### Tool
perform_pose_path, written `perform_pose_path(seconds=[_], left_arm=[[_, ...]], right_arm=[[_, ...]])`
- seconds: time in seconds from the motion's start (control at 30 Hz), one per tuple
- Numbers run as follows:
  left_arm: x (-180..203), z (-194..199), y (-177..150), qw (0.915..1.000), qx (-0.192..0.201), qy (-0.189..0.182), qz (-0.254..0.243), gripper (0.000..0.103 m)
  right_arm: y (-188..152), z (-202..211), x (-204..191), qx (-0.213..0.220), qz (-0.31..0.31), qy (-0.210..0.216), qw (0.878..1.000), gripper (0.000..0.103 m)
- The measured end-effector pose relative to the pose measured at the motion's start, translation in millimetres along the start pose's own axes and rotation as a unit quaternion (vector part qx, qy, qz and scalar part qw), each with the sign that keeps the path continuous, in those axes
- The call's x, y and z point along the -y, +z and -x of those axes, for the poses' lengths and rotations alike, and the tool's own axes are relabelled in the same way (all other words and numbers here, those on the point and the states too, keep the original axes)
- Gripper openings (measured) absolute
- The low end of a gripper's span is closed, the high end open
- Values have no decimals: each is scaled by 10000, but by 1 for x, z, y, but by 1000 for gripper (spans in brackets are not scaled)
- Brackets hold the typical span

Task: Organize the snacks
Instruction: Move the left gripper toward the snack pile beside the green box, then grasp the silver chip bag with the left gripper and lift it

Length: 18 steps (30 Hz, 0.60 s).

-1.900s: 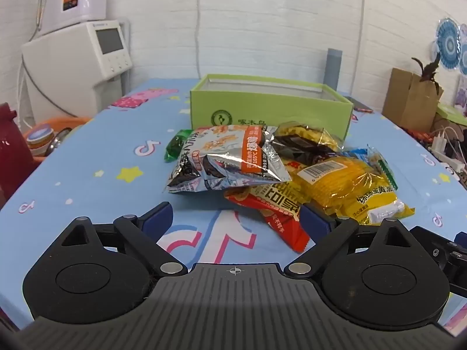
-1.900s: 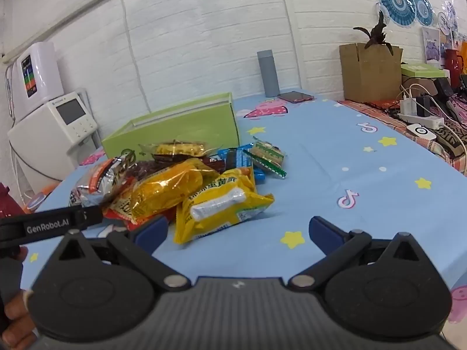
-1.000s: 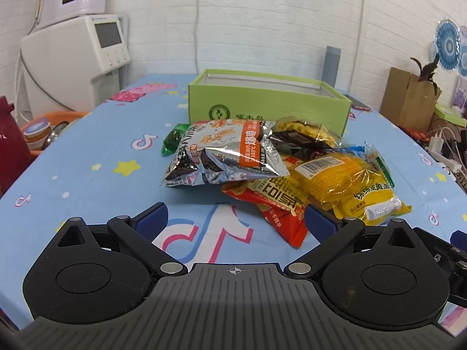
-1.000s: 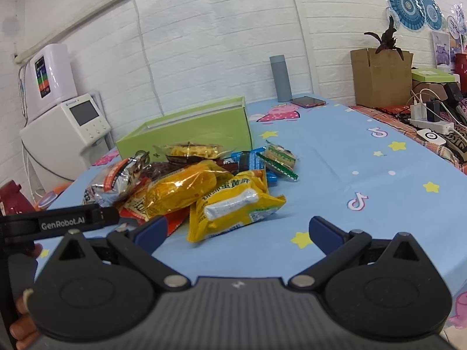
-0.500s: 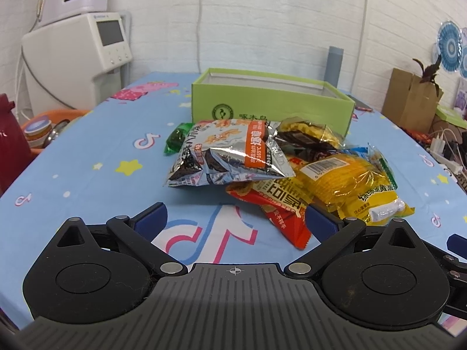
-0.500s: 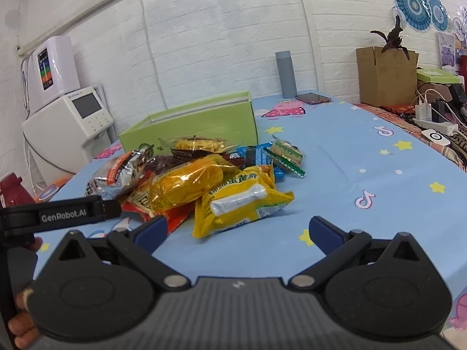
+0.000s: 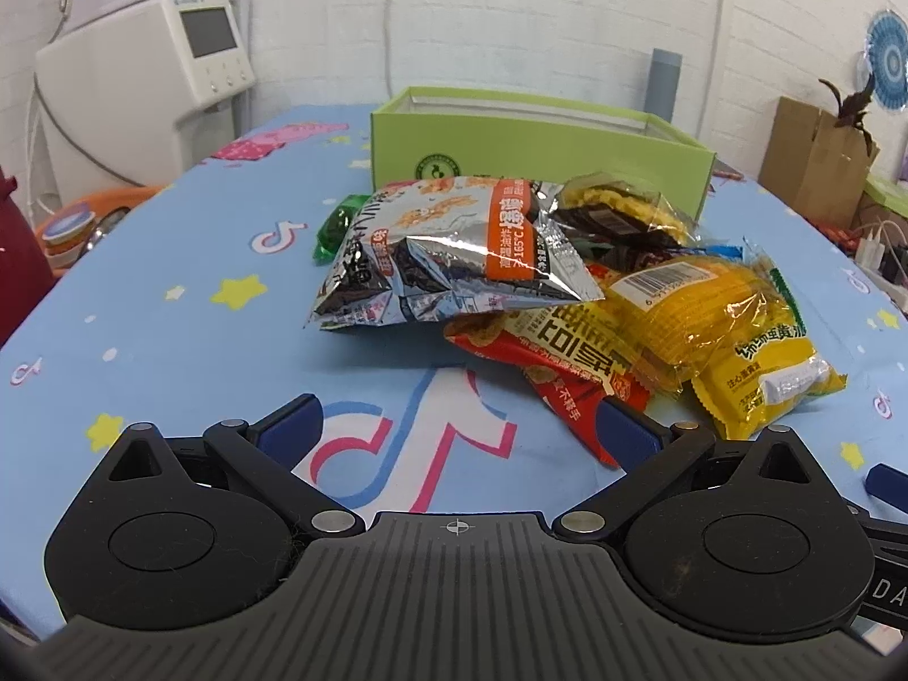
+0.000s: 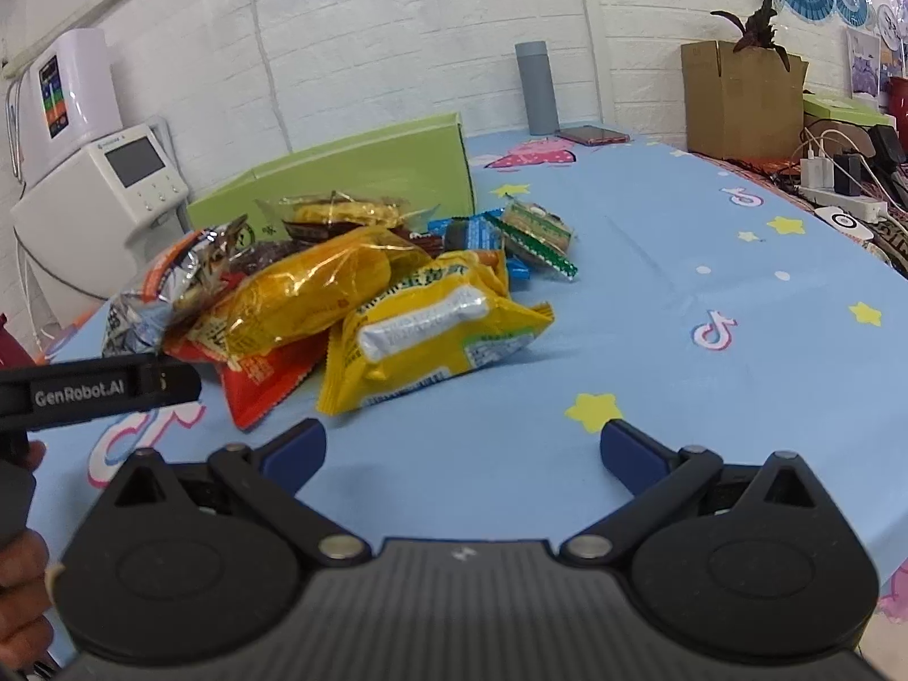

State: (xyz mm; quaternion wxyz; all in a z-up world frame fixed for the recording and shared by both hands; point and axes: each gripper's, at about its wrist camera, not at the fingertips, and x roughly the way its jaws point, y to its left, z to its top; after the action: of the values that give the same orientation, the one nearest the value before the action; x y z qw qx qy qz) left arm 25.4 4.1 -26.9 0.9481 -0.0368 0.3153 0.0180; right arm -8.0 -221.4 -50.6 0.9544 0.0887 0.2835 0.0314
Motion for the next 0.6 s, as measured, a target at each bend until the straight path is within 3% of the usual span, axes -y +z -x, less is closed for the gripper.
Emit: perform_pose_path(seconds=[0.2,0.4,0.6], left_arm=[[1,-5,2,10000,-86,-2,-32,95],[-4,6,30,9999,39,-67,-140,95],[-31,10,47,9996,37,-265,-74,95]], right_arm=[[2,0,0,-13,4,-18,10000,103],[30,7,-10,138,279,-8,9995,103],[45,-3,-6,18,261,233,9994,103]])
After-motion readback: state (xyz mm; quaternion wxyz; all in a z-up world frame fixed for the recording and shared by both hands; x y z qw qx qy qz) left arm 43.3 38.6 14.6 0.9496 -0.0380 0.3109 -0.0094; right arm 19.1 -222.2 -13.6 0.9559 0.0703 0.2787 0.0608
